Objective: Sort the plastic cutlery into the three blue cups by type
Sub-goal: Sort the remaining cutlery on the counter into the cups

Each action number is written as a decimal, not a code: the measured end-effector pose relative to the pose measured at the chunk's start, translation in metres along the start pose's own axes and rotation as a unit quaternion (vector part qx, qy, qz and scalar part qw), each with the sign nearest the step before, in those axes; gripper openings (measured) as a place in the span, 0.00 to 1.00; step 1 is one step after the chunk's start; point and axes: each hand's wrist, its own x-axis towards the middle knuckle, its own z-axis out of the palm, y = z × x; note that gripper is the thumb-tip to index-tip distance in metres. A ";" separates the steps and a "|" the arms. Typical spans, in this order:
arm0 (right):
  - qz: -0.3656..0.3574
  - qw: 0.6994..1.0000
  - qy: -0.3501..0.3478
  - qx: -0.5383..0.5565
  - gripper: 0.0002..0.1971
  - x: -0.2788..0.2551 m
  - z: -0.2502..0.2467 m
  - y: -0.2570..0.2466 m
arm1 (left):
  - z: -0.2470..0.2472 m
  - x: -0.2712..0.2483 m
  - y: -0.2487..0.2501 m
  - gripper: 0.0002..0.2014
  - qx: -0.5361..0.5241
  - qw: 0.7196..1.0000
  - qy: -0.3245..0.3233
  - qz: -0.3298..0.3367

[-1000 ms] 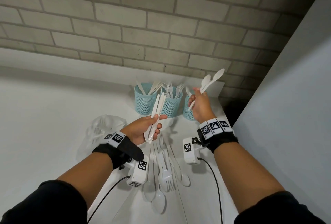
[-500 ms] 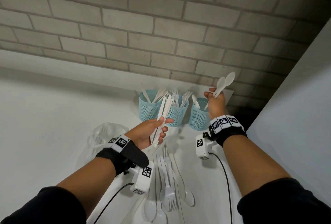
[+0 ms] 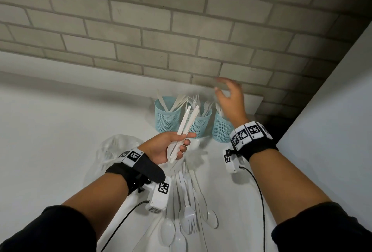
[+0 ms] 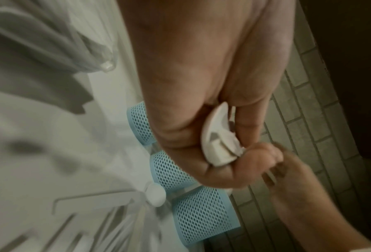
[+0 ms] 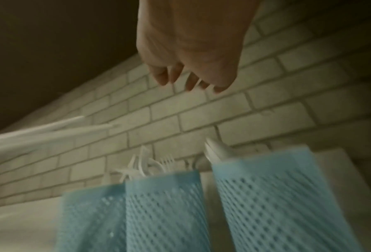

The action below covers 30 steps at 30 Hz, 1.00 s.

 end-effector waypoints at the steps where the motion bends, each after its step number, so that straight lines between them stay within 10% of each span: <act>1: 0.008 0.996 -0.087 0.012 0.14 -0.002 0.001 -0.012 | 0.001 -0.001 0.000 0.14 0.011 1.000 0.000 0.001; 4: 0.037 0.931 -0.363 -0.036 0.14 -0.008 0.005 -0.035 | 0.005 -0.002 -0.001 0.13 0.033 0.999 -0.002 0.000; 6: 0.039 0.901 -0.426 -0.067 0.10 -0.011 0.009 -0.036 | 0.007 -0.004 -0.001 0.13 0.042 0.999 -0.001 -0.002; 14: 0.020 0.949 -0.299 -0.097 0.06 -0.012 -0.003 -0.025 | -0.002 -0.010 -0.002 0.11 0.046 0.995 0.078 0.044; 24: 0.030 0.845 -0.478 -0.236 0.08 -0.023 -0.005 -0.039 | 0.011 -0.001 -0.003 0.09 0.130 0.983 0.119 0.048; 30: 0.078 0.948 -0.288 -0.109 0.11 -0.006 -0.021 -0.018 | 0.001 0.001 -0.001 0.09 0.100 0.985 0.126 0.064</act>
